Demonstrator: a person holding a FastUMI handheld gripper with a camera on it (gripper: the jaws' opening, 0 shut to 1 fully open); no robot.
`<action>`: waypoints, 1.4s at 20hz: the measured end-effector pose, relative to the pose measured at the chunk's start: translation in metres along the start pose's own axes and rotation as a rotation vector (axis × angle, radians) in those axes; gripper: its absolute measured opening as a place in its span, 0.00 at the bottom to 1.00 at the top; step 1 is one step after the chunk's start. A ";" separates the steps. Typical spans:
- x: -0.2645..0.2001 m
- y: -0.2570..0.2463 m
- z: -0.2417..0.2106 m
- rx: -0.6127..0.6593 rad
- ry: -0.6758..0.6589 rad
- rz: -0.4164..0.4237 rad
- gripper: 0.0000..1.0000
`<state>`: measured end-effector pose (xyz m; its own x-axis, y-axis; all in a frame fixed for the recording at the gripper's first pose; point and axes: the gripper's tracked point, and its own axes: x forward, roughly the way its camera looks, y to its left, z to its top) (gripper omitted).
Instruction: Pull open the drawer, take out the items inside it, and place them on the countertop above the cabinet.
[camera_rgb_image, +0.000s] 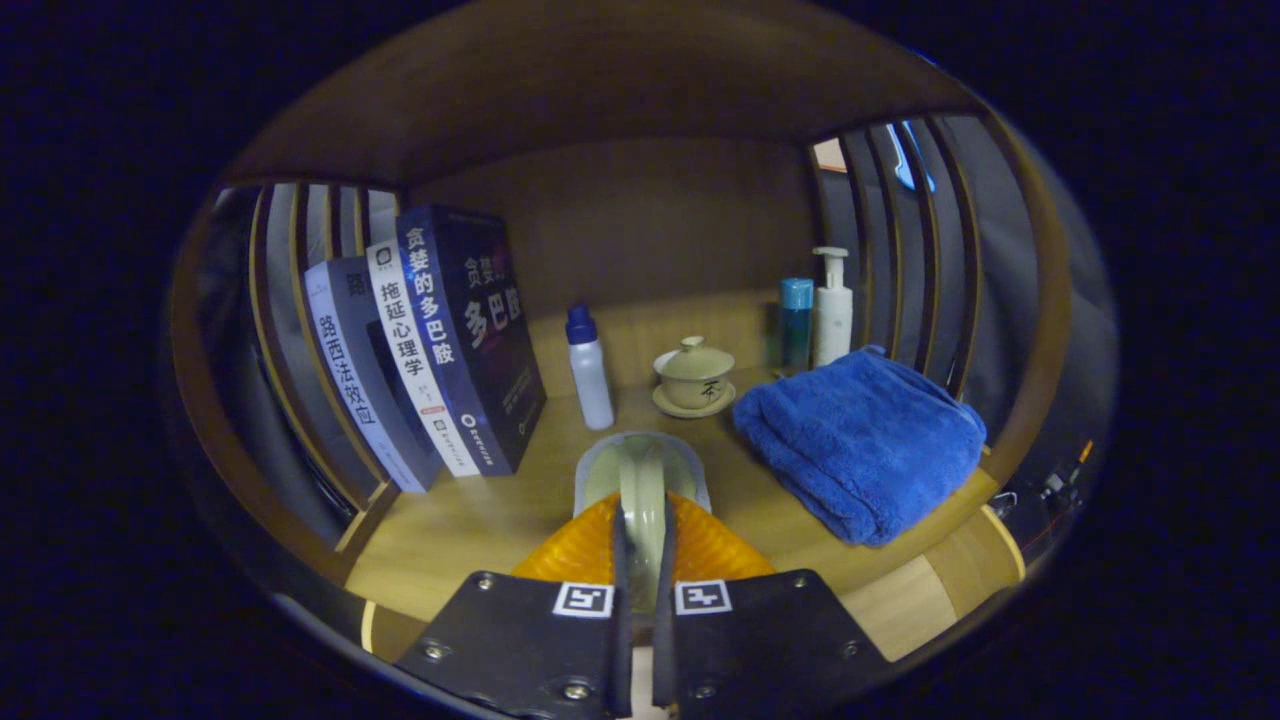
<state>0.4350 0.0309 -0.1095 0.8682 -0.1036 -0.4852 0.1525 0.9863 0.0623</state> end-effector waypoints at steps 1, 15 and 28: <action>0.004 0.000 0.002 0.016 -0.008 0.009 0.09; 0.015 -0.015 -0.005 -0.020 0.007 0.039 0.58; -0.039 -0.009 0.055 0.036 -0.233 0.094 0.99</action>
<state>0.4257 0.0191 -0.0437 0.9641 -0.0425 -0.2621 0.0789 0.9883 0.1302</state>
